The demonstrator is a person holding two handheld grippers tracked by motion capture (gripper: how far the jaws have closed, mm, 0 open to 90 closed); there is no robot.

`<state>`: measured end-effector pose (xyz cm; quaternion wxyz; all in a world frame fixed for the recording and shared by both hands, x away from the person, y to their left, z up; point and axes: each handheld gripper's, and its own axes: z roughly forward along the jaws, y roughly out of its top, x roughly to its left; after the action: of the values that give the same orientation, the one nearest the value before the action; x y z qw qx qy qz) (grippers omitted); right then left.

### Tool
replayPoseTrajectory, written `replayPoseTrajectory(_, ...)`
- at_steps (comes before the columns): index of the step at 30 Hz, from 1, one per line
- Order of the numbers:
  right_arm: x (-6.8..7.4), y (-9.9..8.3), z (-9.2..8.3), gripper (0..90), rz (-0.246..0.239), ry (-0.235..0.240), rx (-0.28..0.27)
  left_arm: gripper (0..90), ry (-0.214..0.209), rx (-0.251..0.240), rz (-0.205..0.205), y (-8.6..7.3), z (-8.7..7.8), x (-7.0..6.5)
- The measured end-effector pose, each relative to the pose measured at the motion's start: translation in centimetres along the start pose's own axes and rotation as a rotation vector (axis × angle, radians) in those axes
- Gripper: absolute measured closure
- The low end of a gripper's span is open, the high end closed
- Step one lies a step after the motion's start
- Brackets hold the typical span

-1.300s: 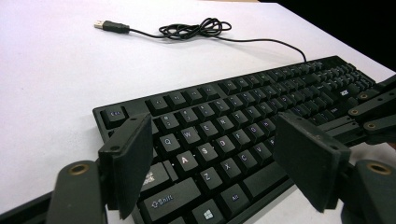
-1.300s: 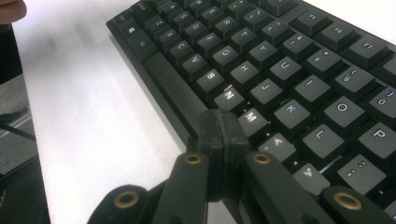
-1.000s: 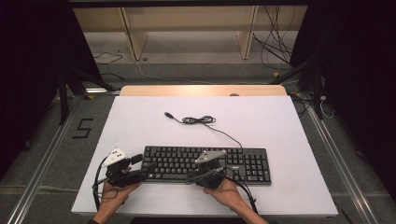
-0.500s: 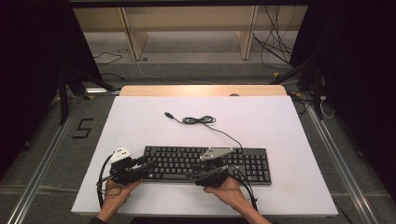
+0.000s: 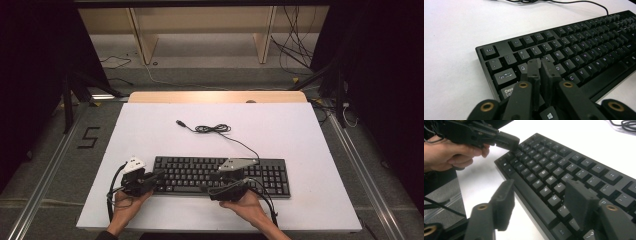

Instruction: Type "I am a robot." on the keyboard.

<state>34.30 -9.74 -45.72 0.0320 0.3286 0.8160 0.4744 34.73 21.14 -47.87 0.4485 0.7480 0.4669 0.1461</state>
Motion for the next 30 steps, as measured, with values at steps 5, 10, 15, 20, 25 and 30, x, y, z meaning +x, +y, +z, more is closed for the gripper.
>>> replayPoseTrajectory(5,0.0,0.0,-0.4,36.4,0.000,-0.002,-0.010,88.8,-0.002,0.011,0.006,0.1,0.3,0.0)
replayPoseTrajectory(10,0.1,-0.1,-0.8,36.0,-0.002,-0.003,-0.017,88.9,-0.001,0.029,0.006,0.2,0.5,0.0)
replayPoseTrajectory(15,0.1,-0.2,-1.0,35.8,-0.002,-0.005,-0.016,89.0,0.004,0.046,0.001,0.2,0.7,0.1)
replayPoseTrajectory(20,0.1,-0.2,-1.1,35.6,-0.002,-0.003,-0.017,88.9,0.003,0.057,-0.001,0.2,1.0,0.1)
replayPoseTrajectory(25,0.1,-0.2,-1.1,35.5,-0.004,-0.004,-0.015,88.9,0.004,0.072,0.002,0.2,1.3,0.2)
replayPoseTrajectory(30,0.2,-0.3,-1.1,35.4,-0.004,-0.006,-0.014,89.0,0.005,0.091,-0.003,0.1,1.5,0.2)
